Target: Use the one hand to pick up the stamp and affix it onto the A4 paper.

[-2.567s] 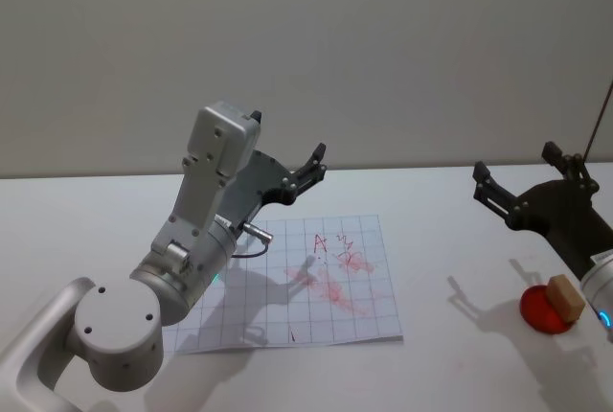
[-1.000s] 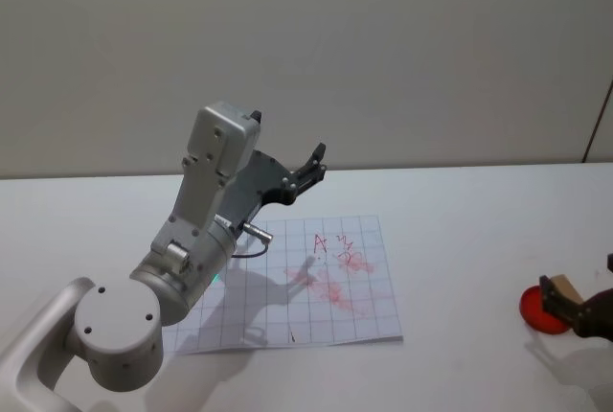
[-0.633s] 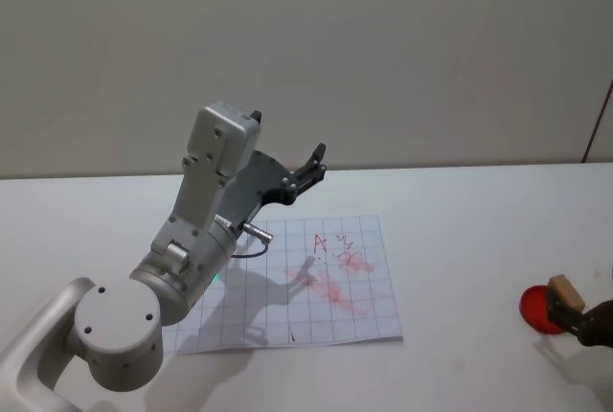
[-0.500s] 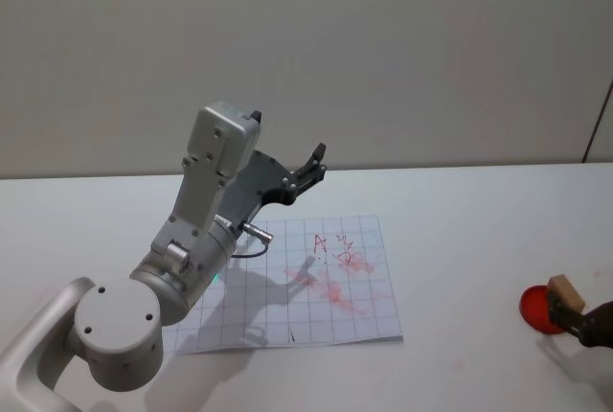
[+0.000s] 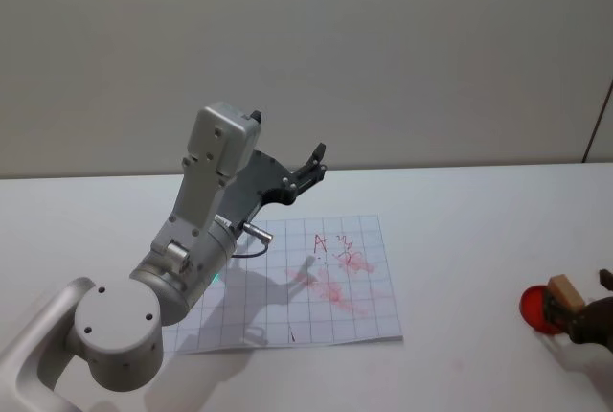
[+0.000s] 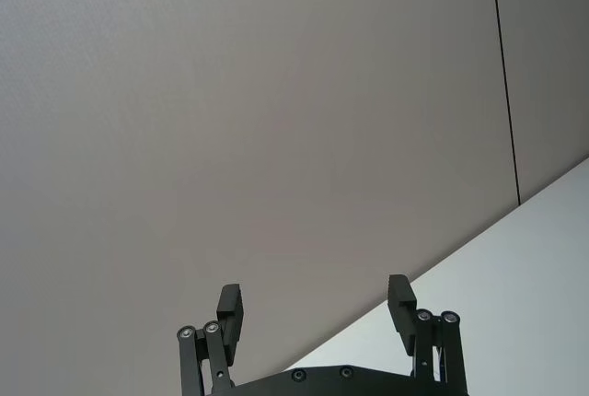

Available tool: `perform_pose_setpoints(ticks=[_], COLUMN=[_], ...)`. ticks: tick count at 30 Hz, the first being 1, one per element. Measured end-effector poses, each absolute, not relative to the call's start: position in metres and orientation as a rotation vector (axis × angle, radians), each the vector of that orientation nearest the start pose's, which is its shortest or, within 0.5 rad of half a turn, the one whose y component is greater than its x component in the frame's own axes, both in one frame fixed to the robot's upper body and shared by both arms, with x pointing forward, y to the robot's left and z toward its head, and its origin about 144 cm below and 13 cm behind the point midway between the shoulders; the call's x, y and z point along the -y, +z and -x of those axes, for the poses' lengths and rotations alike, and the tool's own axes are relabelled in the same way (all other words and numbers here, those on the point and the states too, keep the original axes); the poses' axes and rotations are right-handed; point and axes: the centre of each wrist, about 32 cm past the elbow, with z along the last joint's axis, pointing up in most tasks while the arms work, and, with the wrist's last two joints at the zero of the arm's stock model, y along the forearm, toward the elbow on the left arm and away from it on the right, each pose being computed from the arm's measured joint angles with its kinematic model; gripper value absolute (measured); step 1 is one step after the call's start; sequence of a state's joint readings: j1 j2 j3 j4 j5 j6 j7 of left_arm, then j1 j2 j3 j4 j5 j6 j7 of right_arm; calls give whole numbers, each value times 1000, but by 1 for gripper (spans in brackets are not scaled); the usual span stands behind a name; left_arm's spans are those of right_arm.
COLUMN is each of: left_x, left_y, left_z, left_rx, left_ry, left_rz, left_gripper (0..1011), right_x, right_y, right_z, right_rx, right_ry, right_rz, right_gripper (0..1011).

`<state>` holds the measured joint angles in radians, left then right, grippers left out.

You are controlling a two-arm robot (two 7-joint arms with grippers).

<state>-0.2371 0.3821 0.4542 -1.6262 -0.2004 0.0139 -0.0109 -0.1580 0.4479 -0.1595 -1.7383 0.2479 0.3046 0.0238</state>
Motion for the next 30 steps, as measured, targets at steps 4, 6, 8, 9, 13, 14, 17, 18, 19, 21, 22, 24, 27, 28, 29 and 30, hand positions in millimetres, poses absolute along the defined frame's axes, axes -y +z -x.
perform_pose_setpoints(ticks=[4, 6, 8, 9, 13, 14, 17, 18, 19, 21, 22, 24, 27, 28, 29, 30], left_x=[-198, -198, -198, -198, -198, -198, -198, -198, -198, -198, -198, -198, -198, -198, -198, -198], left_y=[1204, 1204, 1204, 1204, 1204, 1204, 1204, 1204, 1204, 1204, 1204, 1204, 1204, 1204, 1204, 1204], left_z=[-492, -492, -492, -492, -492, -492, -492, -492, -492, -492, -492, -492, -492, -492, -492, -492], left_rx=[268, 268, 268, 268, 268, 268, 268, 268, 268, 268, 268, 268, 268, 268, 268, 268], left_ry=[1124, 1124, 1124, 1124, 1124, 1124, 1124, 1124, 1124, 1124, 1124, 1124, 1124, 1124, 1124, 1124], left_rz=[-61, -61, -61, -61, -61, -61, -61, -61, -61, -61, -61, -61, -61, -61, -61, -61], left_gripper=[1001, 1001, 1001, 1001, 1001, 1001, 1001, 1001, 1001, 1001, 1001, 1001, 1001, 1001, 1001, 1001], right_x=[287, 287, 287, 287, 287, 287, 287, 287, 287, 287, 287, 286, 286, 286, 286, 286], right_y=[1146, 1145, 1145, 1145, 1145, 1144, 1144, 1144, 1144, 1144, 1144, 1144, 1144, 1144, 1144, 1144], right_z=[-412, -413, -414, -414, -415, -415, -416, -416, -416, -416, -416, -417, -417, -417, -417, -417], right_rx=[-127, -128, -129, -129, -131, -131, -131, -132, -133, -133, -133, -133, -133, -133, -134, -134], right_ry=[-1327, -1327, -1326, -1325, -1324, -1323, -1323, -1323, -1323, -1322, -1322, -1322, -1321, -1321, -1321, -1321], right_rz=[427, 428, 429, 429, 430, 431, 431, 431, 432, 432, 432, 432, 432, 432, 432, 432], right_gripper=[783, 755, 675, 650, 534, 474, 417, 367, 330, 253, 239, 219, 220, 220, 220, 220])
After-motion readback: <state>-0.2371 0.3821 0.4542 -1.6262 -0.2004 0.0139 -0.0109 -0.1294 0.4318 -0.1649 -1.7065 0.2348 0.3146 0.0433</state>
